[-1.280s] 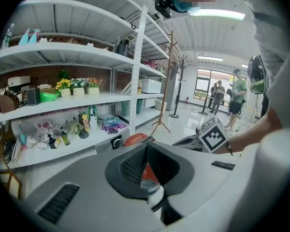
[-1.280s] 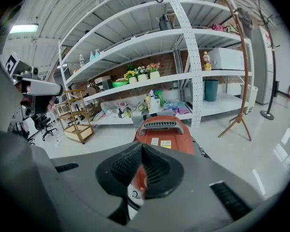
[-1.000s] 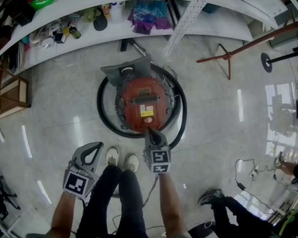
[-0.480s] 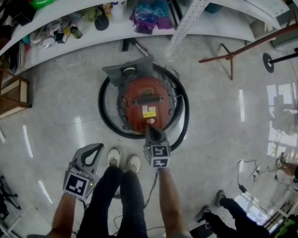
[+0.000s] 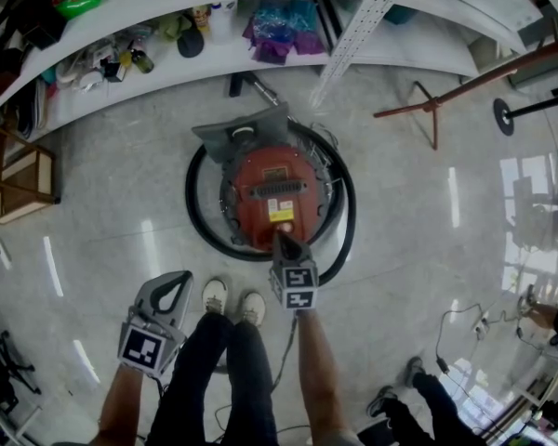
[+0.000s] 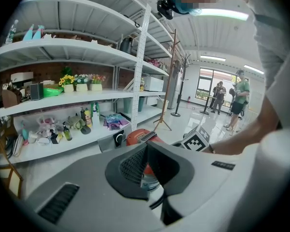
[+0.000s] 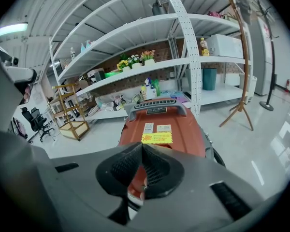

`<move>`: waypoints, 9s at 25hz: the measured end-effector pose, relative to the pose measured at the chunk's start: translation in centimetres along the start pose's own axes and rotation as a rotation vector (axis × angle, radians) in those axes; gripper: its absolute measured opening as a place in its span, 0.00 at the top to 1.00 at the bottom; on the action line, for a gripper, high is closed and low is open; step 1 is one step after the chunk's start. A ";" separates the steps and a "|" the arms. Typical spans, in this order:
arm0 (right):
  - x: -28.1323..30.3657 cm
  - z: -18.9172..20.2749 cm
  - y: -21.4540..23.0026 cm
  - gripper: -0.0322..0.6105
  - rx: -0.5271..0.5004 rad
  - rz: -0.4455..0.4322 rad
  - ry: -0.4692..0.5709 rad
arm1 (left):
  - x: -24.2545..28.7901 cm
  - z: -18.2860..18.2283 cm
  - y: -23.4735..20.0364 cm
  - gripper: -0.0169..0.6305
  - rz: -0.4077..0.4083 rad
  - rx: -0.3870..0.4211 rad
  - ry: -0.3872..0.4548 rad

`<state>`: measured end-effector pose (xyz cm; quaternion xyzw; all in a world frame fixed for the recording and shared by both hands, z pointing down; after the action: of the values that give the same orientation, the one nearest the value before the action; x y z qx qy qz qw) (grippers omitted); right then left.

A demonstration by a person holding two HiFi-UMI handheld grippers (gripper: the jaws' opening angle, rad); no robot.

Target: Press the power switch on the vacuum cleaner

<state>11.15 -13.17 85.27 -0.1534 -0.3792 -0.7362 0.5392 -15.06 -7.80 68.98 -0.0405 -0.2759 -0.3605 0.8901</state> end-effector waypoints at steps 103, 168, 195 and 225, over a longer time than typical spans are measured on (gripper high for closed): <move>-8.7 -3.3 -4.7 0.94 -0.003 -0.002 0.033 | -3.2 -6.4 0.7 0.96 -0.004 -0.007 0.067; -34.2 -17.6 -21.2 0.94 -0.006 -0.065 0.303 | -16.8 -22.7 1.0 0.96 0.016 0.002 0.219; -42.8 -23.8 -23.0 0.94 -0.030 -0.028 0.487 | -19.7 -31.5 0.1 0.96 0.027 0.131 0.349; -47.6 -26.4 -23.5 0.94 -0.082 -0.034 0.621 | -23.9 -34.6 -2.1 0.96 -0.102 0.166 0.430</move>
<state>12.32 3.05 28.21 0.0635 -0.1690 -0.7716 0.6100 -14.49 -3.95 27.04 0.1246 -0.1103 -0.3815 0.9093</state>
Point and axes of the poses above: the fingertips, and each gripper's own axes: x forward along the fingers, y to its right, z out of its underside, the point moved 10 cm from there along -x, backward along the fingers, and after that the axes turned 14 degrees about x, right-handed, at the moved point
